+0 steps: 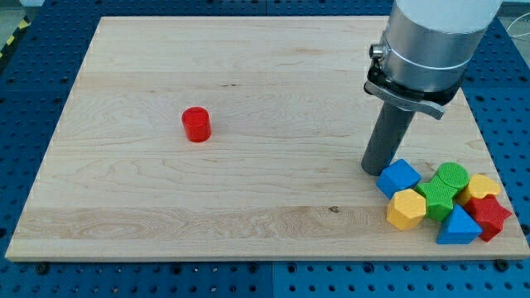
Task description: Move red circle towards bottom center
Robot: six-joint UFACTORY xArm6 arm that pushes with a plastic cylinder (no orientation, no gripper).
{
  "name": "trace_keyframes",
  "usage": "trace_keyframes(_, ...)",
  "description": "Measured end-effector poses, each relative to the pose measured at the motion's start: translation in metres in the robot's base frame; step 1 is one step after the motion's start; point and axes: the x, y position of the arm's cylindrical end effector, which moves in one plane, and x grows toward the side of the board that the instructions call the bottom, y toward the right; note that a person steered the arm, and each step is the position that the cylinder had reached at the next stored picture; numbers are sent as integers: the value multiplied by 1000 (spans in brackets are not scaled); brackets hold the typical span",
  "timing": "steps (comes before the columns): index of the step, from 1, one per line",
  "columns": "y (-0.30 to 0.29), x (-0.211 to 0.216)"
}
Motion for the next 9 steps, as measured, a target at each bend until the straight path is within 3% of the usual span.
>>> trace_keyframes(1,0,0)
trace_keyframes(3,-37,-77)
trace_keyframes(5,-199,-127)
trace_keyframes(6,-273,-126)
trace_keyframes(8,-254,-78)
trace_keyframes(9,-234,-74)
